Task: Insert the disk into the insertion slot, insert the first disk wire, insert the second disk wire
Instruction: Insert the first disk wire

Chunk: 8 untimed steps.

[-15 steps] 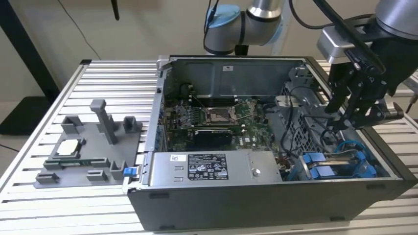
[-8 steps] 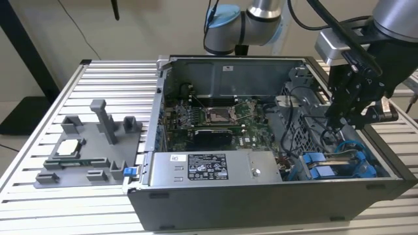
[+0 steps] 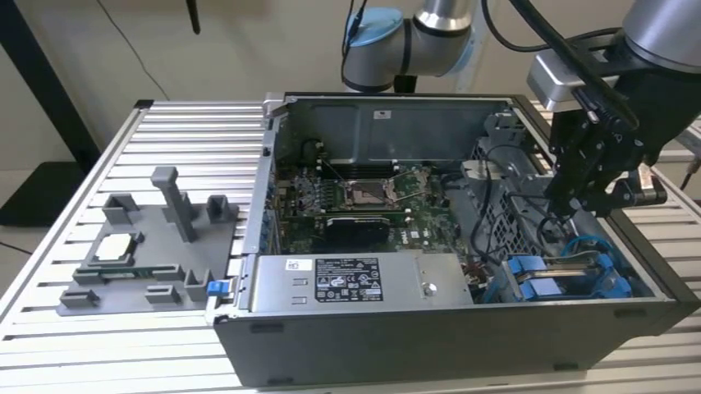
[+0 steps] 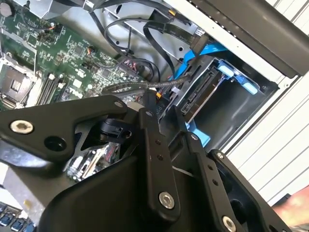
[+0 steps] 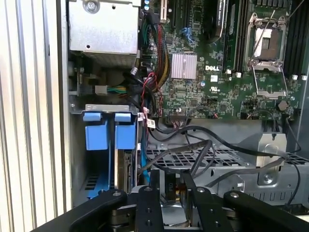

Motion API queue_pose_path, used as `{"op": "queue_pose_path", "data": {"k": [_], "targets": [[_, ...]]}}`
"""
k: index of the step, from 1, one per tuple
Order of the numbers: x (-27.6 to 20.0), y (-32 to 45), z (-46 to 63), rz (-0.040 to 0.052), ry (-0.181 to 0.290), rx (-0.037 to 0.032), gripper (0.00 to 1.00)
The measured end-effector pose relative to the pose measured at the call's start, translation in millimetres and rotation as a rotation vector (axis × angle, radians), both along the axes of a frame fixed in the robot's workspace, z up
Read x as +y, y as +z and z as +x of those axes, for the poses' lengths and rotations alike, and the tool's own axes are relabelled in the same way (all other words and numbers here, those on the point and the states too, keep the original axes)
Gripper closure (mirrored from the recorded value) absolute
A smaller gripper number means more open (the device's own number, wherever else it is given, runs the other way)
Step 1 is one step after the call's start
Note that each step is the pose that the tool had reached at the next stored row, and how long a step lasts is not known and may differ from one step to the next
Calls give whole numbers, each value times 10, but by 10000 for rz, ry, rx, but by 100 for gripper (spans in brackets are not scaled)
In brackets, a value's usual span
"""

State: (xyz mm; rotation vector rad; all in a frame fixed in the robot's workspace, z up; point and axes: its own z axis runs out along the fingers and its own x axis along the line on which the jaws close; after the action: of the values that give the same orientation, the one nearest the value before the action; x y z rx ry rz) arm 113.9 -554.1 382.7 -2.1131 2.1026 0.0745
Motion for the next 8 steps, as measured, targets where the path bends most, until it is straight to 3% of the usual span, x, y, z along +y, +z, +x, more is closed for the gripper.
{"op": "queue_pose_path", "data": {"k": [4,5,8], "targets": [[0,0,0,1,0,-5,0],[0,0,0,1,0,-6,100],[0,0,0,1,0,-7,100]]}}
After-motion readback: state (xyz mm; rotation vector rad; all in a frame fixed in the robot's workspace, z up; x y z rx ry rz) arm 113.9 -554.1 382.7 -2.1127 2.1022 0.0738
